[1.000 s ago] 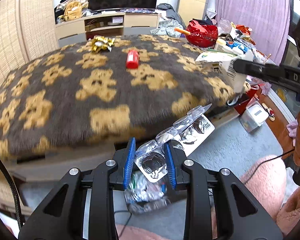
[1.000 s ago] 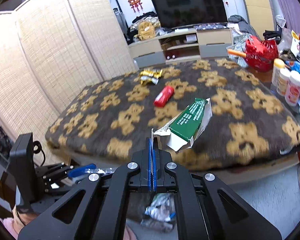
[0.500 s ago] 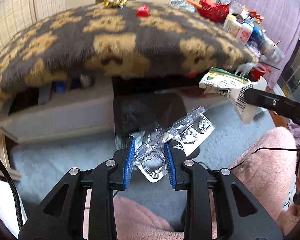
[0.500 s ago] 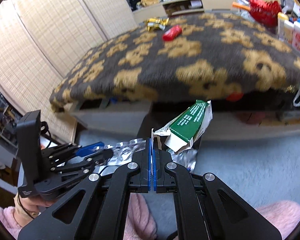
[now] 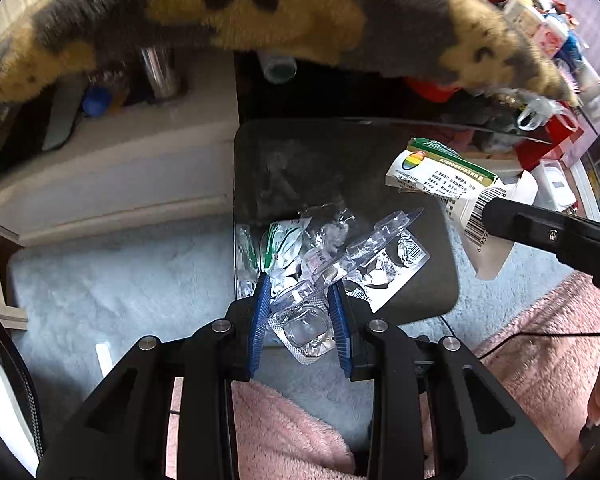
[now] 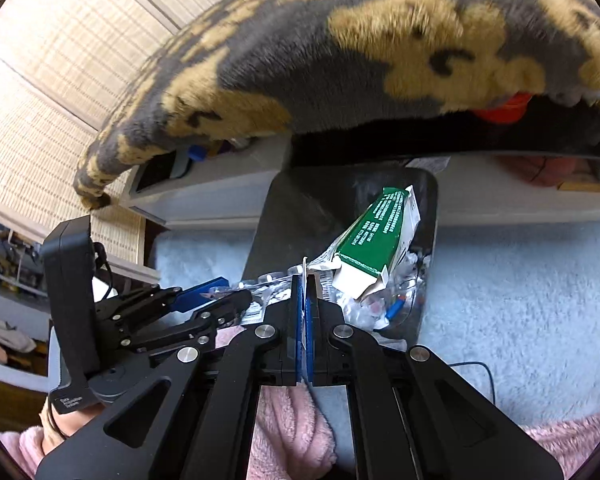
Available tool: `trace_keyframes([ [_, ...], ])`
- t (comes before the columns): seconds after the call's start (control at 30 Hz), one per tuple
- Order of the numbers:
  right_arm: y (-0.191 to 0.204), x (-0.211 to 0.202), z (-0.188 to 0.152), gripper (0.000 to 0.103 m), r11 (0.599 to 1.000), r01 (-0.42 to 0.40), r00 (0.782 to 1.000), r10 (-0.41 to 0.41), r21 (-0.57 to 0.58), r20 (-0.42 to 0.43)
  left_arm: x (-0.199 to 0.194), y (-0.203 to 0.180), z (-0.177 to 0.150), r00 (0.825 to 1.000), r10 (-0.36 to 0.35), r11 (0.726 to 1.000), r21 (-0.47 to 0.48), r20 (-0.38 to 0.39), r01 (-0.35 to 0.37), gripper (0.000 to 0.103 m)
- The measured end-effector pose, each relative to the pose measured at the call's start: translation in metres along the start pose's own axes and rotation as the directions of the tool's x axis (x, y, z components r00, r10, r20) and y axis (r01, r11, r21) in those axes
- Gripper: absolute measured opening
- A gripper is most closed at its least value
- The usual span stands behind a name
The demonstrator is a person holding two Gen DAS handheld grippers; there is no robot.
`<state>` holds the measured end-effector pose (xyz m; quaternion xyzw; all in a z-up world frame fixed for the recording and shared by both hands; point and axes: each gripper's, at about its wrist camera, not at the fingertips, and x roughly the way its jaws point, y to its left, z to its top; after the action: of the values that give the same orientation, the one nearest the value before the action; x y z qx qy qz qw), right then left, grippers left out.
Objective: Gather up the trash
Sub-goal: 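Carry the blister pack and green-and-white box over the bin with both tools, then open both tools over the bin to drop the blister pack and box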
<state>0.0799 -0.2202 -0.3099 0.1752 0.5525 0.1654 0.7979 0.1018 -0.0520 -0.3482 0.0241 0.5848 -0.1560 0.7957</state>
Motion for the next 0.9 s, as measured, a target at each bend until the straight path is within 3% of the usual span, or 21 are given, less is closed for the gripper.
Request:
trace_keyframes([
  [0.27,-0.007,0.027,0.014,0.007,1.000,0.028,0.998,-0.028,0.006,-0.054,0.023,0.004,0.013,0.999,-0.015,1.000,-0.018,-0.042,0.014,0.029],
  [0.33,-0.011,0.029,0.016,0.008,0.999,0.039,0.997,-0.038,0.016,-0.061,0.025,0.005,0.015,0.999,-0.020,1.000,-0.022,-0.045,0.019,0.033],
  [0.4,-0.015,0.029,0.017,0.015,0.998,0.053,0.997,-0.051,0.026,-0.060,0.024,0.007,0.016,0.999,-0.023,0.999,-0.028,-0.042,0.021,0.044],
  [0.47,-0.018,0.027,0.019,0.049,0.997,0.066,0.997,-0.065,0.038,-0.049,0.021,0.008,0.015,0.999,-0.022,0.999,-0.034,-0.034,0.021,0.049],
  [0.53,-0.020,0.019,0.019,0.050,0.996,0.080,0.996,-0.079,0.047,-0.027,0.015,0.009,0.014,0.999,-0.022,0.999,-0.038,-0.024,0.021,0.055],
  [0.6,-0.021,0.010,0.020,0.056,0.994,0.099,0.995,-0.099,0.050,-0.006,0.007,0.012,0.013,1.000,-0.021,0.999,-0.041,-0.009,0.021,0.069],
  [0.7,-0.017,-0.004,0.021,0.075,0.987,0.158,0.986,-0.159,0.034,0.039,-0.015,0.011,0.009,0.999,-0.024,0.999,-0.035,0.038,0.025,0.084],
  [0.77,-0.012,-0.015,0.021,0.095,0.978,0.207,0.976,-0.208,0.012,0.070,-0.029,0.009,0.006,0.997,-0.019,0.999,-0.033,0.068,0.022,0.091],
  [0.9,-0.004,-0.033,0.022,0.099,0.970,0.242,0.965,-0.239,-0.015,0.113,-0.060,0.008,0.003,0.992,-0.031,0.999,-0.028,0.121,0.034,0.095],
])
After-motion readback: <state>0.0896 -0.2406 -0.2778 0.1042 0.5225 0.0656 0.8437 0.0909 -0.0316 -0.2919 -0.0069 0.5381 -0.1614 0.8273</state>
